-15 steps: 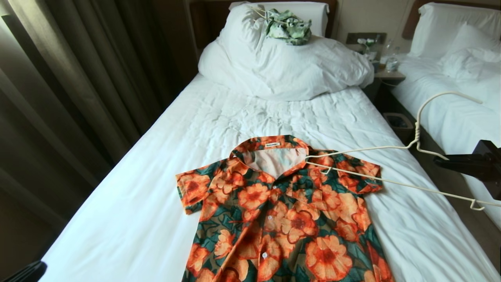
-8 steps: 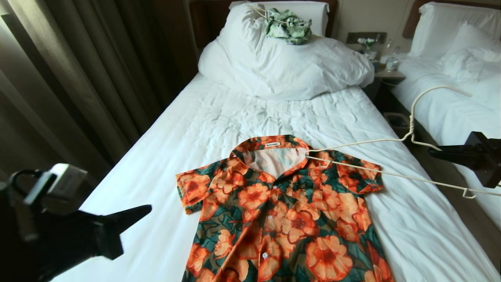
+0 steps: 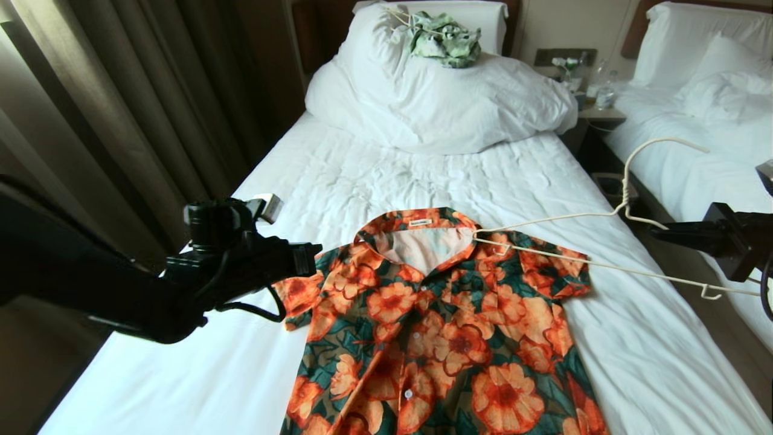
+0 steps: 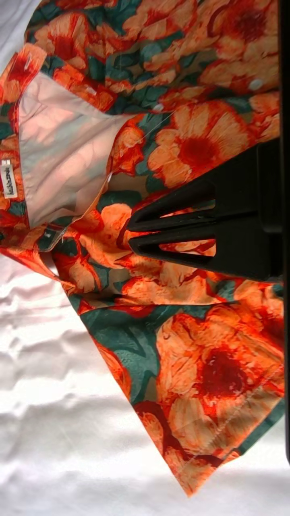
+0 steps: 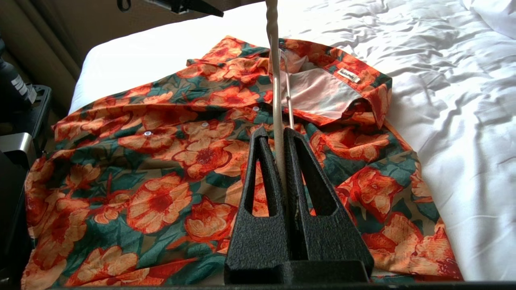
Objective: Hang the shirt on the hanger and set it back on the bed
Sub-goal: Lift the shirt and hanger
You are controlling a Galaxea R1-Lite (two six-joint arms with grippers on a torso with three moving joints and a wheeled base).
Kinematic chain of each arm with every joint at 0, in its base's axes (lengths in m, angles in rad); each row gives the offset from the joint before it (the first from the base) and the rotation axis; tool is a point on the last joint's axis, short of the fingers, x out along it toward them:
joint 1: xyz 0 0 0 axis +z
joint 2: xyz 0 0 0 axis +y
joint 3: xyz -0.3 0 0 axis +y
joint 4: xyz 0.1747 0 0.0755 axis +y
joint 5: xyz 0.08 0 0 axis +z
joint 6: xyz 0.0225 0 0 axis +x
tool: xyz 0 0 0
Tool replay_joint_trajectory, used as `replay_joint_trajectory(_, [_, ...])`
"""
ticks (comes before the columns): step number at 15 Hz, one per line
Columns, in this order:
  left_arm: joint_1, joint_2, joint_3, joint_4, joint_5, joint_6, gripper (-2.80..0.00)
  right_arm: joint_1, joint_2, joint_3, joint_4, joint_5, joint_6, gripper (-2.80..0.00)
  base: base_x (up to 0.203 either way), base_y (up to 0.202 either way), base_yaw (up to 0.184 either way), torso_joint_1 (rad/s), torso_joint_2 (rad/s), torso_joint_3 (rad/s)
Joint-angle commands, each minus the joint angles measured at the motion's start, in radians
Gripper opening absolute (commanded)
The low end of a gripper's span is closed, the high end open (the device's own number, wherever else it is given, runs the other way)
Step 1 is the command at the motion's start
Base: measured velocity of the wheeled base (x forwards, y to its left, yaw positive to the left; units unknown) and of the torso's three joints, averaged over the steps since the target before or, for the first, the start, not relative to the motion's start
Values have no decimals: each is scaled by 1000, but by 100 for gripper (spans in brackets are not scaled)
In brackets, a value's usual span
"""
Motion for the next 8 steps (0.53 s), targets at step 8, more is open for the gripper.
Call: replay_joint_trajectory(8, [-25,322,-326,4,53,4,-280,-2,44,-51,4,8,7,-280,0,0,0,0,0,0])
